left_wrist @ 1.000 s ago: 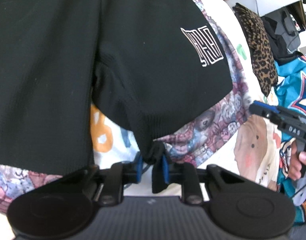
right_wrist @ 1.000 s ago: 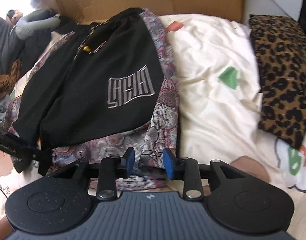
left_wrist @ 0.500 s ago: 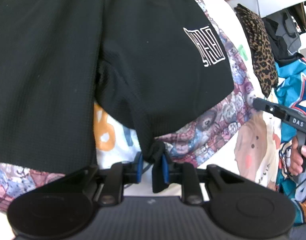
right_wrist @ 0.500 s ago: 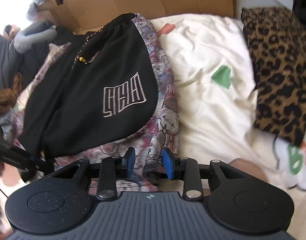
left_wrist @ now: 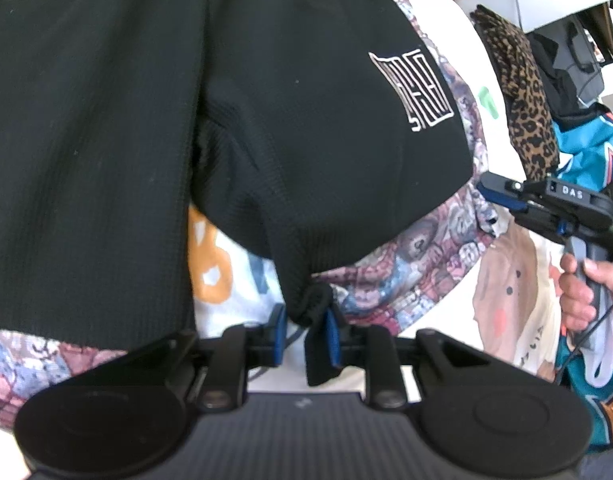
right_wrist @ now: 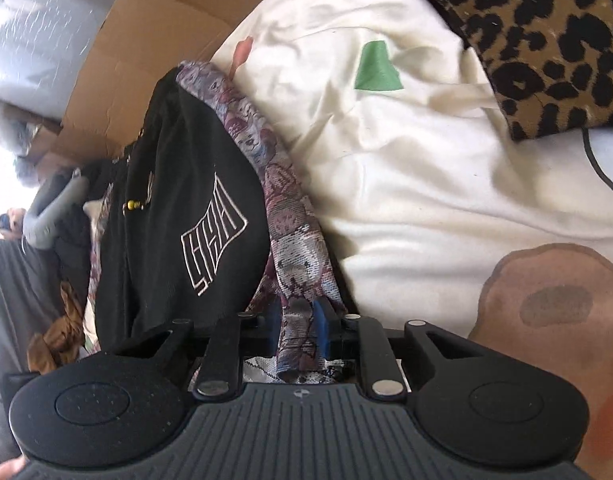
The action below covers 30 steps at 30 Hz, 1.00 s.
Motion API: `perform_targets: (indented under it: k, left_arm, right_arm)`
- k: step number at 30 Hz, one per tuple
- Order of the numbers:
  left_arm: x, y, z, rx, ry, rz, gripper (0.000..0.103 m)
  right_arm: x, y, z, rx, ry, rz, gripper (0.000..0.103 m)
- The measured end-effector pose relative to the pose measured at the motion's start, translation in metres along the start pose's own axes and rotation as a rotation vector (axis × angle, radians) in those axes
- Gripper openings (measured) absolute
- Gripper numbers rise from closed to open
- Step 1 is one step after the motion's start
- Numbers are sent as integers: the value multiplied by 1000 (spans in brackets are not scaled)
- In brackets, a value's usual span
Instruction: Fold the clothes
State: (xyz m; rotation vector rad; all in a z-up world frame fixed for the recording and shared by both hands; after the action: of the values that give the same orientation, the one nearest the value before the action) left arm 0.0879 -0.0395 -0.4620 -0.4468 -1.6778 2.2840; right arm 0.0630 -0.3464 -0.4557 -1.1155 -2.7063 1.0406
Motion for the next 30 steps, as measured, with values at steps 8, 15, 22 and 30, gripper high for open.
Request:
perform_targets:
  k: [8, 15, 22, 30]
  left_arm:
    - [0, 0, -1, 3, -3, 5, 24]
    - [0, 1, 0, 8, -10, 8, 24]
    - [1, -2, -1, 6, -19, 11, 24]
    - [3, -27, -10, -1, -34, 54, 30]
  right_arm:
    - [1, -5, -8, 223, -225, 14, 5]
    - [14, -7, -32, 376, -479, 9, 11]
    - [20, -8, -27, 394, -470, -4, 25]
    - [26, 3, -23, 348, -448, -76, 22]
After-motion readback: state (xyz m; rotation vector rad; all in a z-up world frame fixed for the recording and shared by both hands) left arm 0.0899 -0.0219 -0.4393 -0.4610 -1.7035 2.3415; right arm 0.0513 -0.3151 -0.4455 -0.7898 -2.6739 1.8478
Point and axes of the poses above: each gripper's, at about its wrist camera, not at the fingertips, and y roughly the way its jaws point, z to its right, x to its underside, the point moved 10 cm from there along y, roughly the way its jaws point, and after that the axes turned 11 degrees about -x, right-handed, at the moved point
